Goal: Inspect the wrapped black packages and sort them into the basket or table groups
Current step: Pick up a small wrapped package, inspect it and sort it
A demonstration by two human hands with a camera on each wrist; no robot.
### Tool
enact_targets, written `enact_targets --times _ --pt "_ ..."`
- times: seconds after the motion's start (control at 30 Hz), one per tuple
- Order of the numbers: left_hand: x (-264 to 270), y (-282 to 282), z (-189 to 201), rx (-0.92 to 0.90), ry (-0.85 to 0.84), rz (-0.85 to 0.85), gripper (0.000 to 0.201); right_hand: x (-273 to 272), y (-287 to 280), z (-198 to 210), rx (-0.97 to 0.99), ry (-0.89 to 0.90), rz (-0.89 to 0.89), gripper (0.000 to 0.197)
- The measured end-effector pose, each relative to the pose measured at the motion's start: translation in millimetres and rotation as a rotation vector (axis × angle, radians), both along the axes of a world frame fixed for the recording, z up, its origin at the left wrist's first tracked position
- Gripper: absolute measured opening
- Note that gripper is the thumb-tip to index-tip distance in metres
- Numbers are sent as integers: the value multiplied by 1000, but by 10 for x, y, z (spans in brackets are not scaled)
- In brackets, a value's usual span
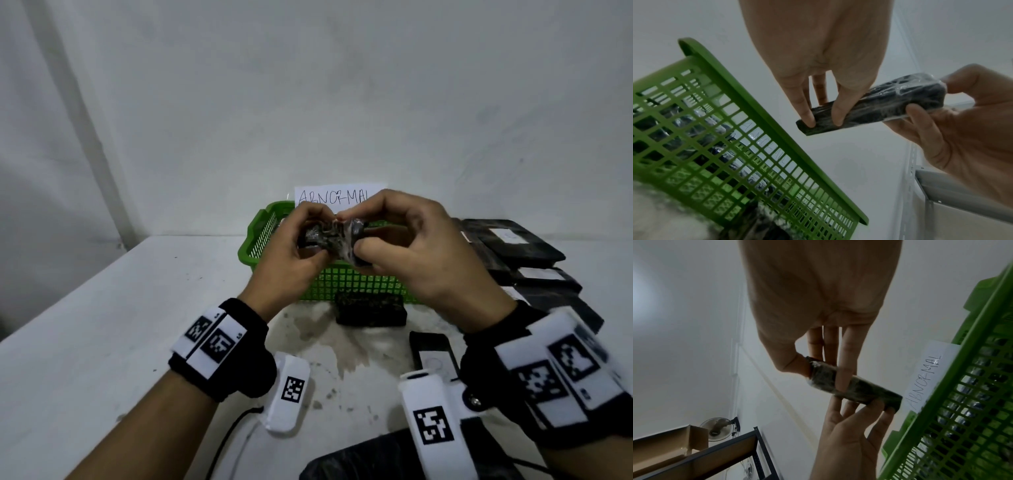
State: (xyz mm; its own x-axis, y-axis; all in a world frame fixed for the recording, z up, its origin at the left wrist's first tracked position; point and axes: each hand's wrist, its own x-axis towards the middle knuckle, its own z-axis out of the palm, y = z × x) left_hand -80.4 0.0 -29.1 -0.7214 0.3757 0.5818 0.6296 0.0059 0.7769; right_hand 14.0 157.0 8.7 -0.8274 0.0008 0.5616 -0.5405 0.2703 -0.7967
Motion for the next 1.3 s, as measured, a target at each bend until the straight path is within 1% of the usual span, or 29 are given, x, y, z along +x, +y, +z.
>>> enact_targets --times 0.07,0.13,0.17,0.2,0.23,0.27,0.3,0.37,0.4,0.43,0.47,0.5,0.53,0.6,0.63,0.67,0.7,0.8,0.83,0.93,1.0,1.07,1.2,1.3 --pt "18 -2 41 13 -33 45 38 7 3 3 11 26 -3 25" --pt "57 1 95 38 -146 75 38 26 35 26 29 46 -3 29" --pt "96 -4 139 65 -277 32 36 37 55 40 60 44 -1 30" --pt "128 -10 184 85 -429 -70 34 44 77 54 108 35 -2 32" --pt "151 -19 219 88 -550 -182 36 46 103 61 162 20 -4 33" --pt "167 -30 241 77 -615 -269 41 48 131 62 207 -6 1 34" --pt "177 -35 251 69 -635 -314 43 48 157 59 233 -42 17 34" --pt "177 -32 259 75 -619 -317 40 52 205 66 221 -114 59 32" --pt "176 -26 257 74 -611 -313 41 53 223 71 181 -138 64 28" --pt "166 -24 245 64 -597 -309 43 45 243 74 141 -145 35 25" --pt "159 -27 231 50 -581 -307 47 34 259 78 117 -135 -29 26" --pt "157 -26 225 33 -560 -303 50 17 290 74 110 -120 -113 34" --pt "156 -27 221 9 -533 -296 53 -2 321 66 111 -116 -179 48" --pt "172 -22 211 -86 -446 -278 51 -31 354 34 122 -158 -216 74" --pt "186 -9 207 -143 -404 -276 49 -41 360 21 132 -188 -216 82" --pt "201 -1 203 -190 -380 -278 47 -51 356 17 137 -211 -215 84" --pt "215 10 195 -223 -369 -285 46 -50 353 14 134 -223 -216 80" --pt "239 16 194 -257 -315 -273 48 -48 336 32 110 -189 -218 41" --pt "230 10 197 -261 -287 -256 49 -56 326 33 98 -165 -226 32" --pt "211 25 170 -249 -238 -244 50 -75 309 -6 91 -82 -290 19" --pt "194 25 151 -248 -216 -242 50 -77 296 -13 101 -63 -295 18" --pt "169 9 147 -253 -167 -220 48 -40 300 33 120 -99 -235 24" --pt "113 -18 130 -250 -58 -171 48 82 350 127 165 -159 -2 36" --pt "108 -32 115 -218 72 -93 42 112 310 128 205 -157 136 34"
